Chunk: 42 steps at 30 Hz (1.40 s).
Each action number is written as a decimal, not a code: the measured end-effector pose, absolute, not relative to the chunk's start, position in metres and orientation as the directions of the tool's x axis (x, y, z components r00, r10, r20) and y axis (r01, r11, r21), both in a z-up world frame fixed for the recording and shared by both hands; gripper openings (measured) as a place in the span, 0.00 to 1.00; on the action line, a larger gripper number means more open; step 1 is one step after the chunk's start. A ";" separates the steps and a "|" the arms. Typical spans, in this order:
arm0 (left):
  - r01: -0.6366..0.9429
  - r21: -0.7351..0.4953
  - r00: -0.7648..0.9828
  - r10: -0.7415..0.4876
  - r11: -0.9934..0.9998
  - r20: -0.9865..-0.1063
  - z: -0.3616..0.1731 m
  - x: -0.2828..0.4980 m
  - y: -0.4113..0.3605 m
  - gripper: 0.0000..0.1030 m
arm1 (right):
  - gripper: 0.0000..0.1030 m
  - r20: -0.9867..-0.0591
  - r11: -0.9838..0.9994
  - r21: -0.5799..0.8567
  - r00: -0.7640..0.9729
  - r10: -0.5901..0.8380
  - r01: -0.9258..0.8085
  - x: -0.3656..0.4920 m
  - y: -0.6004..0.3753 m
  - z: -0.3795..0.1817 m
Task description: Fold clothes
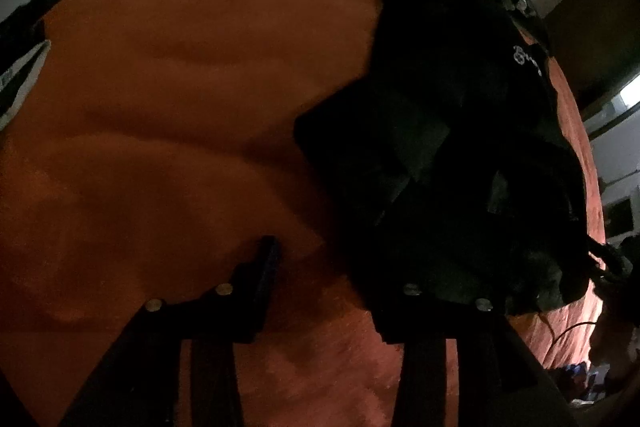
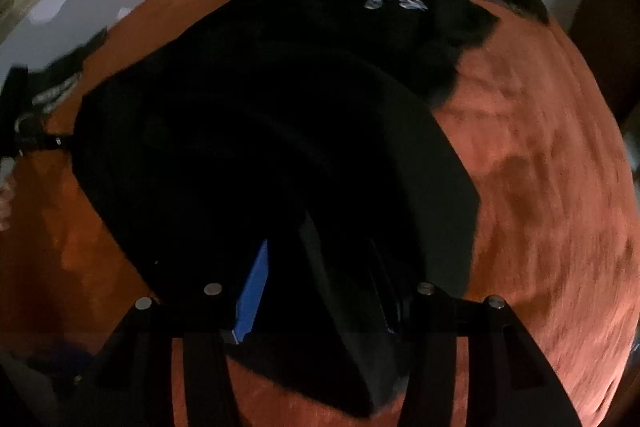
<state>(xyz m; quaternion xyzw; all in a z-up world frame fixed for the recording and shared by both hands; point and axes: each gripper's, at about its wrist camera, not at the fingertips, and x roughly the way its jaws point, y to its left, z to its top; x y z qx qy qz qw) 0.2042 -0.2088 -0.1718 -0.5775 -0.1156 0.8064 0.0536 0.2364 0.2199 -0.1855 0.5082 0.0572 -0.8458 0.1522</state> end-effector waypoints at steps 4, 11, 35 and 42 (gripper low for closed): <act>0.061 -0.265 -0.313 0.234 -0.962 -0.920 -0.172 0.204 -0.210 0.47 | 0.01 -0.864 -0.957 0.128 -0.445 -0.237 0.261 0.244 0.240 -0.175; 0.031 -0.320 -0.282 0.299 -0.947 -0.912 -0.167 0.210 -0.198 0.48 | 0.01 -0.859 -0.977 0.192 -0.464 -0.215 0.097 0.315 0.309 -0.159; -0.322 -0.041 -0.378 0.168 -0.946 -0.910 -0.161 0.208 -0.110 0.55 | 0.03 -0.844 -0.990 0.133 -0.519 -0.133 0.036 0.320 0.327 -0.168; -0.540 0.187 -0.463 0.104 -0.821 -0.880 -0.155 0.228 -0.060 0.55 | 0.03 -0.651 -0.971 0.200 -0.722 -0.233 0.133 0.340 0.324 -0.106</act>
